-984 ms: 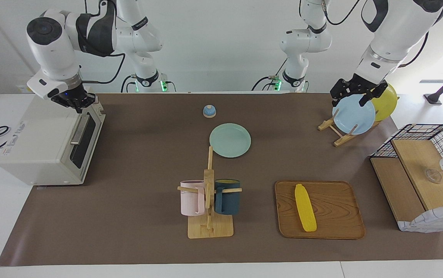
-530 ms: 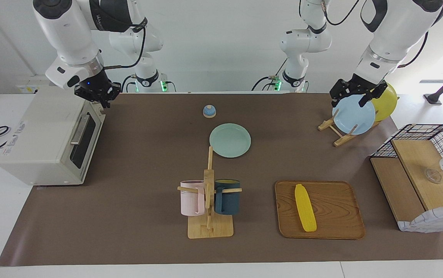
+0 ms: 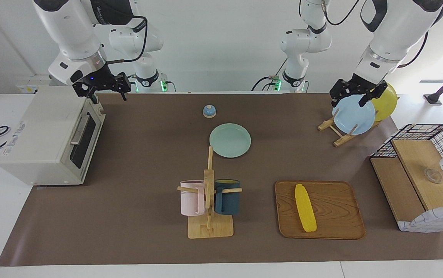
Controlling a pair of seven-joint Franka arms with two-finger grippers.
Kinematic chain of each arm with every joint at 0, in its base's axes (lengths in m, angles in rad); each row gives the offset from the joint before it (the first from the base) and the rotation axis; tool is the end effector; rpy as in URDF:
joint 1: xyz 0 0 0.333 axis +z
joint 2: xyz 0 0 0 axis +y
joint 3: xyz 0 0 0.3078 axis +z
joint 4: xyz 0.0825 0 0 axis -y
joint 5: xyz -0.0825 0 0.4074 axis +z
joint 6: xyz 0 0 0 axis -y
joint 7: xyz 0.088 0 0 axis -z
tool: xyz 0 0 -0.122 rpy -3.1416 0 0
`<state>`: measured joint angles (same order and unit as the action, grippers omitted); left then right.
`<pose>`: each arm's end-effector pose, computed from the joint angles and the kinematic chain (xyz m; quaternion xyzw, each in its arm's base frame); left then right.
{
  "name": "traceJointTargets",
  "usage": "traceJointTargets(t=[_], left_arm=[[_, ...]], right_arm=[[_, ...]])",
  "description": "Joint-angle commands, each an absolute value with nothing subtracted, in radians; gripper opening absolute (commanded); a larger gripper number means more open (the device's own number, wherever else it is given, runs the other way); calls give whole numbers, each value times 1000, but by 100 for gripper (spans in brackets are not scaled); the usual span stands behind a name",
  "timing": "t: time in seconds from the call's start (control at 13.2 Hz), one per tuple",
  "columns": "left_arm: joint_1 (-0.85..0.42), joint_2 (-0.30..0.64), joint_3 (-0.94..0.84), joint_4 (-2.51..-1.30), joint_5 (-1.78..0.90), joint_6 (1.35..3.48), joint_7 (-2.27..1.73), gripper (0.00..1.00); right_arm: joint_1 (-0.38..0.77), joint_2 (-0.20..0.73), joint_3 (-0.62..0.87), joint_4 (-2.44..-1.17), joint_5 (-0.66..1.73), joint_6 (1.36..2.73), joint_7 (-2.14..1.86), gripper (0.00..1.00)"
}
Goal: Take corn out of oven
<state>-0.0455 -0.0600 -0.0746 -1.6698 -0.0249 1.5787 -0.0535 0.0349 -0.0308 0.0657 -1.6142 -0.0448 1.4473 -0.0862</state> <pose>0.5539 -0.0710 0.5870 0.9993 -0.0329 -0.0165 0.0088 0.5498 0.0501 0.5878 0.9932 0.0917 -0.0678 0.0239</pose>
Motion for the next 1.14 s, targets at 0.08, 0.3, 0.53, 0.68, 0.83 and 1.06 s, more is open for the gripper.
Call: traceJointTargets(t=[0.08, 0.3, 0.53, 0.68, 0.83, 1.06], left_arm=[[-26, -61, -91, -1671, -8, 1589, -55, 100], [-26, -63, -91, -1674, -8, 1588, -49, 100], [-26, -63, -91, -1674, -6, 1588, -46, 100], [-26, -63, -91, -1674, -8, 1588, -51, 100], [-35, -63, -91, -1674, -6, 1586, -52, 100], [-43, -63, -92, -1674, -6, 1582, -55, 100]], right_arm=[[69, -44, 28, -1605, -29, 1410, -69, 100], [48, -46, 28, -1605, -17, 1416, -49, 100], [43, -57, 28, -1605, -18, 1416, 1, 100], [28, -63, 29, -1620, -18, 1416, -2, 100], [17, -63, 26, -1617, -26, 1417, -6, 100], [-38, -63, 20, -1621, -28, 1445, -60, 100]])
